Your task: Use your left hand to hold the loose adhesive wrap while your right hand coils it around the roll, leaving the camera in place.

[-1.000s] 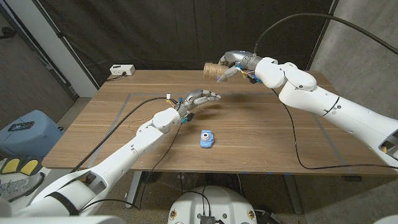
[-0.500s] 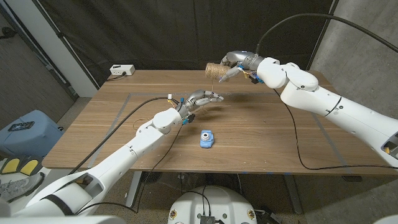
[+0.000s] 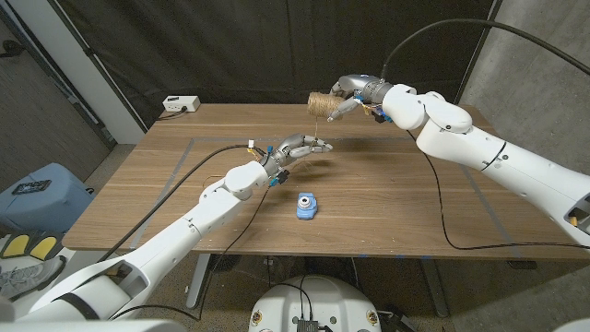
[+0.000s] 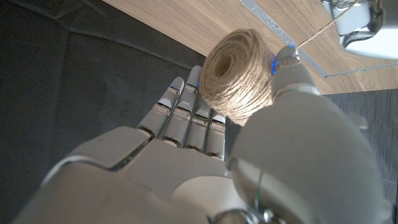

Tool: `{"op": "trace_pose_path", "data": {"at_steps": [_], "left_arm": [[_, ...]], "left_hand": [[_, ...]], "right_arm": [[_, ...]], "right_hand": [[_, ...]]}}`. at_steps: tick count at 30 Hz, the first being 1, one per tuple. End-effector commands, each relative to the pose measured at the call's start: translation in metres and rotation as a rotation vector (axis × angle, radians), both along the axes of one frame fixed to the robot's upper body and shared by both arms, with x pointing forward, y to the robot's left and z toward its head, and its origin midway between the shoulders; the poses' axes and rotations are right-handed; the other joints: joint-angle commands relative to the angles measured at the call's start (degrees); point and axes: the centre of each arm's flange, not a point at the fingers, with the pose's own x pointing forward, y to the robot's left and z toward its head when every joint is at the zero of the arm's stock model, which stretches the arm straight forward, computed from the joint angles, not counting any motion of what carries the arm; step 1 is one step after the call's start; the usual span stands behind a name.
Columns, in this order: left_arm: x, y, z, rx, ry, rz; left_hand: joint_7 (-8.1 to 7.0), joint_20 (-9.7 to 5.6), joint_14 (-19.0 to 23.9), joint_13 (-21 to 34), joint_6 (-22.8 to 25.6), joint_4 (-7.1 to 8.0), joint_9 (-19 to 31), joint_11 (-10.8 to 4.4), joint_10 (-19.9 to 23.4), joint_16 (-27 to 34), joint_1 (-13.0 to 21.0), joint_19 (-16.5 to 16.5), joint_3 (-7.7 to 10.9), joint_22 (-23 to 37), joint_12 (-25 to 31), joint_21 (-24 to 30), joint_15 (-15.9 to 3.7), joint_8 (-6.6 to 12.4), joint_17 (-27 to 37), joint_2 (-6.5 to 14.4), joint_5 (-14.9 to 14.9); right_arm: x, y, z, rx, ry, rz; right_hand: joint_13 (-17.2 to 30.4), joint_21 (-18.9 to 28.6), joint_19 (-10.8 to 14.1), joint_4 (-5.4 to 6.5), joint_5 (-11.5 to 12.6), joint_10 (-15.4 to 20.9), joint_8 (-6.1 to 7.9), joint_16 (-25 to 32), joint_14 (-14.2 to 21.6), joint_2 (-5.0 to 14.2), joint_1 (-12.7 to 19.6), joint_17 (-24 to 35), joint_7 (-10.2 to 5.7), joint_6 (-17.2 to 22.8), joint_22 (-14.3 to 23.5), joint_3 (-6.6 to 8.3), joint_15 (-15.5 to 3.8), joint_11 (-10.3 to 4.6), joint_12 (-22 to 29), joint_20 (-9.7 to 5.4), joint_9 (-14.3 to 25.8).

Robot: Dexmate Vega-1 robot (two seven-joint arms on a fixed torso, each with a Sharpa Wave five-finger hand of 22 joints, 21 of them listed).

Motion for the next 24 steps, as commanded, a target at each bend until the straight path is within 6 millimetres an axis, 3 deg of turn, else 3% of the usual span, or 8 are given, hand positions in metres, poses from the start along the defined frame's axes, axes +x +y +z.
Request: {"op": "trace_pose_path", "data": {"at_steps": [1, 24], "left_arm": [[-0.006, 0.004, 0.003, -0.003, 0.001, -0.027], [-0.021, 0.005, 0.008, 0.025, -0.014, -0.053]], "left_hand": [[-0.08, 0.31, 0.7, 0.3, 0.3, 0.11, 0.2, -0.03, 0.5, 0.1, 0.5, 0.4, -0.25, 0.2, 0.1, 0.5, 0.33, -0.06, 0.1, 0.0, 0.5], [0.13, 0.31, 0.9, 1.0, 0.5, 0.29, 0.3, -0.03, 0.7, -0.5, 0.3, 0.4, -0.44, 0.2, -0.1, 0.4, 0.25, -0.08, 0.0, 0.1, 0.6]], "right_arm": [[0.008, -0.002, 0.005, -0.007, -0.002, -0.029], [0.009, -0.008, 0.005, -0.017, -0.007, -0.061]], "right_hand": [[0.1, 0.2, 0.1, -0.04, 0.0, 7.9, 0.47, 0.3, 0.0, 6.07, 3.0, 0.2, -6.40, 6.8, 0.2, -0.26, -8.32, -7.55, 0.3, 0.32, 0.1], [0.2, 0.3, 0.2, -0.13, 0.2, 7.9, 0.31, -0.5, 0.7, 6.09, 3.1, -0.4, -6.27, 7.0, 0.2, -0.17, -8.64, -7.52, 0.2, -0.13, 0.1]]}}
